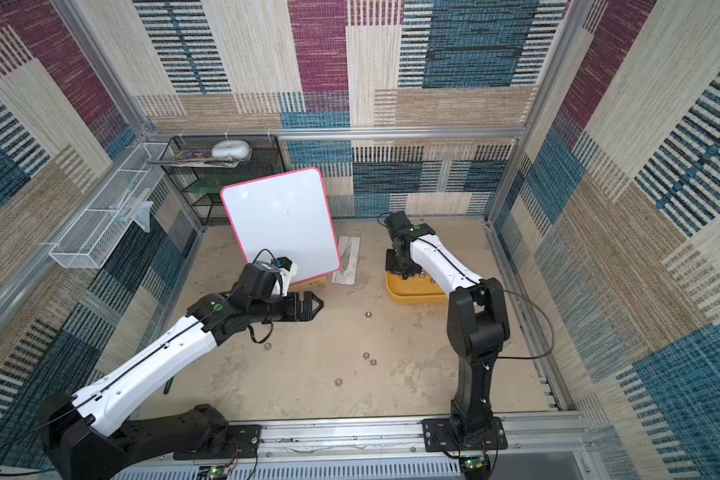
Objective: Put the nuts on the desktop into the storage box
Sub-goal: Place the nut in the storage box.
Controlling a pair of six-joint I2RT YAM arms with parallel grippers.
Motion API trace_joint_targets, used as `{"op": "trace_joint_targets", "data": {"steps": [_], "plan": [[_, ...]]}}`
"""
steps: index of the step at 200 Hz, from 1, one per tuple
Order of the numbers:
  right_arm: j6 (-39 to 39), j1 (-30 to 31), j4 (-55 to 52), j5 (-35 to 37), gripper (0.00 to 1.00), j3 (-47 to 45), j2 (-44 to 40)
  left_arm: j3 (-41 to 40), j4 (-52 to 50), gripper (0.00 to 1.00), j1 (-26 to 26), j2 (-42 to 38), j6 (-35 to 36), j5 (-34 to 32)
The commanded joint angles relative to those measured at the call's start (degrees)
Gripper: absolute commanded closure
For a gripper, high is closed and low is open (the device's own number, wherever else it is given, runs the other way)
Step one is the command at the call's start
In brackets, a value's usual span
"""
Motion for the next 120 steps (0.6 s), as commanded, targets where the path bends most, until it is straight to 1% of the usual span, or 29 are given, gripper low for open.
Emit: {"op": "trace_joint_targets", "data": {"steps": [1,61,120], "plan": [[-1.82,-2.26,-0.13,0.41,0.74,-0.42,0.14,1.53,1.28,0.00,-0.08,1.27,1.44,1.35],[-3.74,-7.83,3.60,-0.66,0.74,-4.26,3.53,4.58,0.92,0.00,-0.04,4.99,2.93,1.37],[-4.80,-9.99,5.40,-1.15,0.74,-4.23,7.46,6.03,0.65,0.00,0.01,7.00,3.56,0.90]]}}
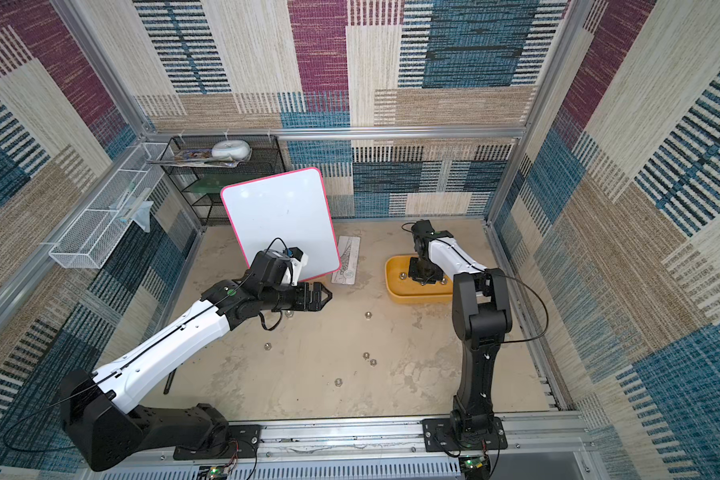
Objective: Put the nuts on the desktop into the storage box
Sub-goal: Place the nut in the storage box.
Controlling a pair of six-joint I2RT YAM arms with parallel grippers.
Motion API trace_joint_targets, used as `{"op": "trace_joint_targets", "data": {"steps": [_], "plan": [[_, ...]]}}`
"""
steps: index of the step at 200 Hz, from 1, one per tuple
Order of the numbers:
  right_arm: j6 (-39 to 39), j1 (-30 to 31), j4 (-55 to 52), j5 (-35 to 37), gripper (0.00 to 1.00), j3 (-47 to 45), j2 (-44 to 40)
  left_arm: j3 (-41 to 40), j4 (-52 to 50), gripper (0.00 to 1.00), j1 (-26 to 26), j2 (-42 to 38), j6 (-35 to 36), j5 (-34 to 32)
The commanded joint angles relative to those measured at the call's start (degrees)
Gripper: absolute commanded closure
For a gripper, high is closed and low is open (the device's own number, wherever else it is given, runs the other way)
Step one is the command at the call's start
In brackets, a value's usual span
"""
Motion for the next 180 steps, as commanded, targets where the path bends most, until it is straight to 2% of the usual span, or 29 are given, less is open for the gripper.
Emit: {"op": "trace_joint_targets", "data": {"steps": [1,103,180], "plan": [[-0.89,-0.57,1.19,-0.42,0.74,0.40,1.18,0.55,0.02,0.00,0.09,0.39,0.85,0.38],[-1.24,-1.74,1.41,-0.71,0.74,4.35,6.67,0.82,-0.33,0.00,0.14,1.10,1.34,-0.46],[-1.24,-1.84,0.47,-0.06,0.65,4.85,5.80,0.54,-0.56,0.00,0.09,0.84,1.00,-0.22]]}}
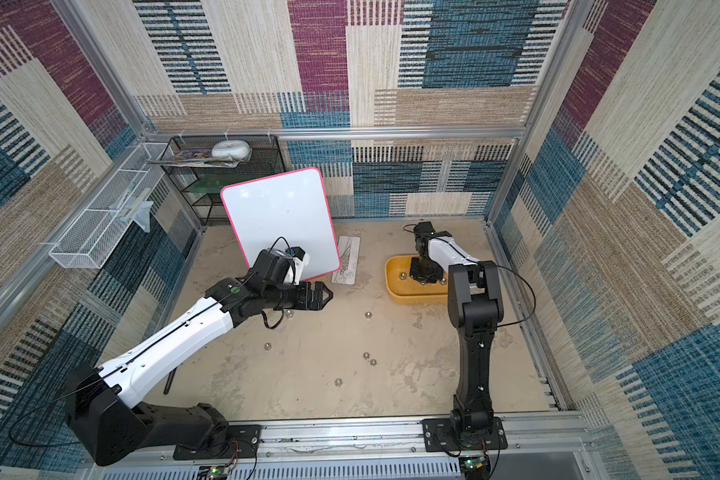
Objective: Put the nuts on the desktop into the storage box
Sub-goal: Place the nut in the storage box.
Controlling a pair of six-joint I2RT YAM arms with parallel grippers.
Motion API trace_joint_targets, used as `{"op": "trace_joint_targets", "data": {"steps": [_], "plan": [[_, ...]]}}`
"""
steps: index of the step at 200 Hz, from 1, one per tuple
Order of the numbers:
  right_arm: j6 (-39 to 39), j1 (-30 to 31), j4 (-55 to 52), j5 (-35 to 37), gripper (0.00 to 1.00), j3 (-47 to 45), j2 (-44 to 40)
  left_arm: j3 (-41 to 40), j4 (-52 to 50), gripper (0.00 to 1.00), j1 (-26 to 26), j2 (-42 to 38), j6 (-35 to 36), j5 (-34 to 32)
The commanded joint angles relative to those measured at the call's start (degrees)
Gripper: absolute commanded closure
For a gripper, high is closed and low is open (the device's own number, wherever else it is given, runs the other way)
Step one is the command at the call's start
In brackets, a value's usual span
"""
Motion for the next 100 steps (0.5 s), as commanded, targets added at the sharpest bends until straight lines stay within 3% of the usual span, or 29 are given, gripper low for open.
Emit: {"op": "trace_joint_targets", "data": {"steps": [1,55,100], "plan": [[-0.28,-0.04,-0.98,0.49,0.65,0.24,-1.43,0.09,-0.36,0.00,0.05,-0.31,0.45,0.25],[1.03,0.89,-2.42,-0.34,0.63,-1.58,-8.57,-1.22,-0.12,0.00,0.07,-1.77,-0.22,-0.51],[2.66,6.67,-3.85,-0.21,0.63,-2.50,-13.12,-3.03,-0.27,0.00,0.01,-3.59,-1.09,-1.41]]}}
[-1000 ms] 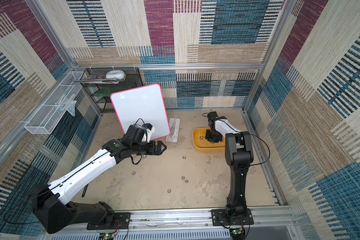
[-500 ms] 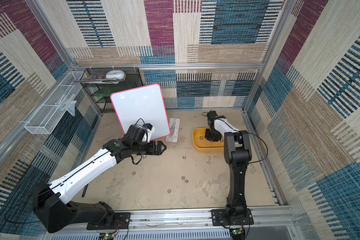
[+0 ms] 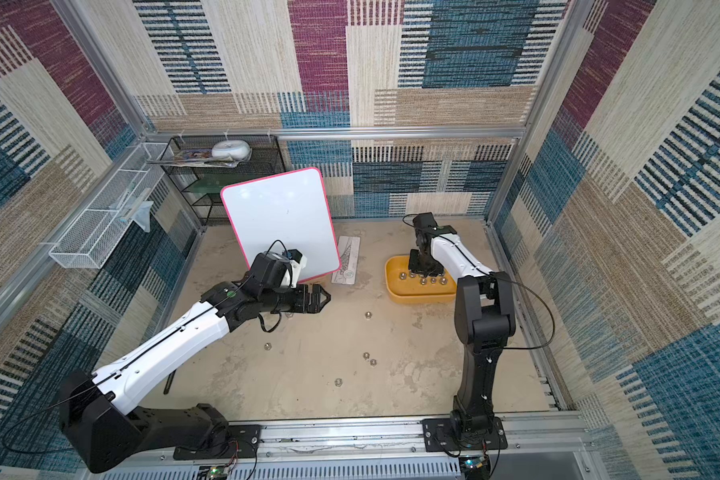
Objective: Put the nuts on the desktop into the storage box
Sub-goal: Place the nut in the storage box, then pick up the nut from the center of the board.
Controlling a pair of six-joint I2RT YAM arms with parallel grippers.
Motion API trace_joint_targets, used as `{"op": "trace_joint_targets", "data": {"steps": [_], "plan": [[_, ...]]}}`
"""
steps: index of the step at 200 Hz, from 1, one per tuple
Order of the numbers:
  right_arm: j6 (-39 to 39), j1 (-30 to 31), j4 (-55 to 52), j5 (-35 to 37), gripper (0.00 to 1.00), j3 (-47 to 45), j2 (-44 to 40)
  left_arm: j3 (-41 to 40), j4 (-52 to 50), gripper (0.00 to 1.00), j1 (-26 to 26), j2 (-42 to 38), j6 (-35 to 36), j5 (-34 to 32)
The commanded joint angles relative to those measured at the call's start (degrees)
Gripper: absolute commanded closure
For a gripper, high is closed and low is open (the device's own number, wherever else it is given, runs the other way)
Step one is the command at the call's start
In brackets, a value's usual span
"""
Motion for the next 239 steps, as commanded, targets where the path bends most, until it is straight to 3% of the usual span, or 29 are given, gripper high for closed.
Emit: {"op": "trace_joint_targets", "data": {"steps": [1,117,239], "plan": [[1.64,2.86,-1.77,0.14,0.63,-0.03,-1.55,-0.65,-0.26,0.00,0.01,-1.08,-0.68,-1.12],[8.54,22.10,-1.24,-2.07,0.63,-1.86,-0.26,-8.07,-2.82,0.00,0.06,-11.17,-2.83,-3.38],[7.99,24.76,2.69,-4.15,0.57,-8.67,3.58,-11.20,-4.66,0.00,0.10,-16.33,-4.09,-3.45]]}}
